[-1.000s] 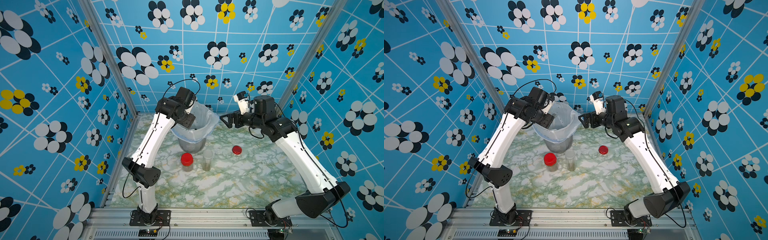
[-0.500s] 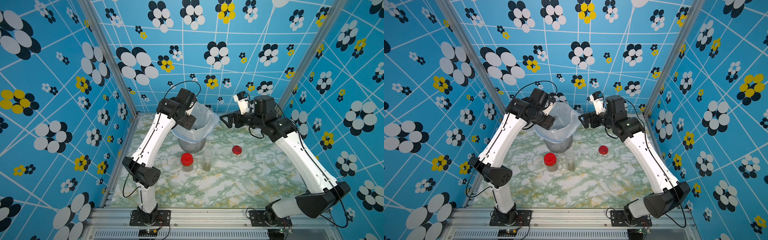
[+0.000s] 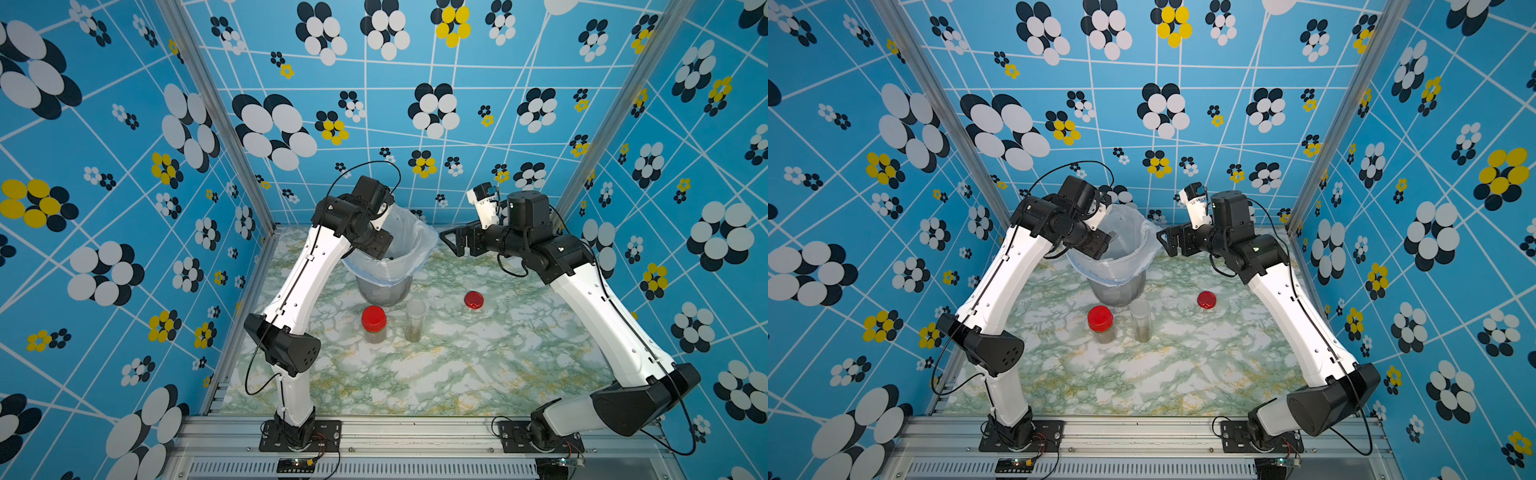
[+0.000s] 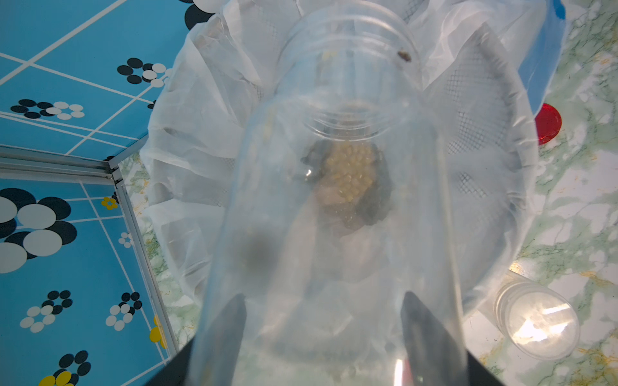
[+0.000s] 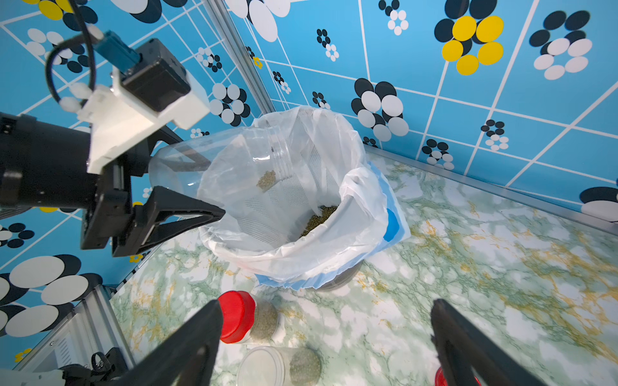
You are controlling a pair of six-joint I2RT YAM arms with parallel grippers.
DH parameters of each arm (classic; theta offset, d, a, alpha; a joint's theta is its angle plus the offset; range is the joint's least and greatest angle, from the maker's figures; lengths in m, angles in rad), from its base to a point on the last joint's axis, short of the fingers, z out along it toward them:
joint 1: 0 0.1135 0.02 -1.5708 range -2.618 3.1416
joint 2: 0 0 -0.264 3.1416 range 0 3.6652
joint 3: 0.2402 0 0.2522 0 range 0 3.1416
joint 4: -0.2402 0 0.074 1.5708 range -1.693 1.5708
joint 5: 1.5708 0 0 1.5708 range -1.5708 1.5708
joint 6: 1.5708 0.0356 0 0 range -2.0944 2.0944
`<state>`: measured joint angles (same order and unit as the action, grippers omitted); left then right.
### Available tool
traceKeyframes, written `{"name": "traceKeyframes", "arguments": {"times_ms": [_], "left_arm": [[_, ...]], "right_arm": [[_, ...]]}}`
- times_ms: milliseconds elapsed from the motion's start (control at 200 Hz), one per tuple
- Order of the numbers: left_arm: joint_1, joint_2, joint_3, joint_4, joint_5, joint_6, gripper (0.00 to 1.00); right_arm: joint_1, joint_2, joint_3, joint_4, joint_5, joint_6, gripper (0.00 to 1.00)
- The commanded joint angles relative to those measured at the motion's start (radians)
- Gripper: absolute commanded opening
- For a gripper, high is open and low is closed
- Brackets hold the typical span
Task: Empty moldy mung beans from jars
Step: Pour the moldy mung beans from the jar into the trash bin.
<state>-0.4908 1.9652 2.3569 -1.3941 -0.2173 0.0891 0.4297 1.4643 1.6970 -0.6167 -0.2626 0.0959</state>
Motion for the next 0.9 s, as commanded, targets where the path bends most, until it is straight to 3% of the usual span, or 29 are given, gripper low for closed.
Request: {"name": "traceKeyframes", "arguments": {"times_ms": [0, 325, 535, 894], "left_arm": [[0.0, -0.073, 0.002, 0.059, 0.021, -0.013, 0.69], [-0.001, -0.085, -0.048, 0.076, 0.034, 0.003, 0.7], [0.014, -0.09, -0.053, 0.089, 0.108, 0.0, 0.74], [0.015, -0.095, -0.066, 0.105, 0.106, 0.0, 0.74]], "right_arm": [[0.004, -0.013, 0.013, -0.007, 0.008, -0.008, 0.99], [0.004, -0.009, 0.006, 0.009, 0.0, 0.004, 0.99], [0.004, -0.013, -0.005, 0.017, -0.013, 0.006, 0.99], [0.004, -0.009, -0.009, 0.025, -0.018, 0.011, 0.99]]}}
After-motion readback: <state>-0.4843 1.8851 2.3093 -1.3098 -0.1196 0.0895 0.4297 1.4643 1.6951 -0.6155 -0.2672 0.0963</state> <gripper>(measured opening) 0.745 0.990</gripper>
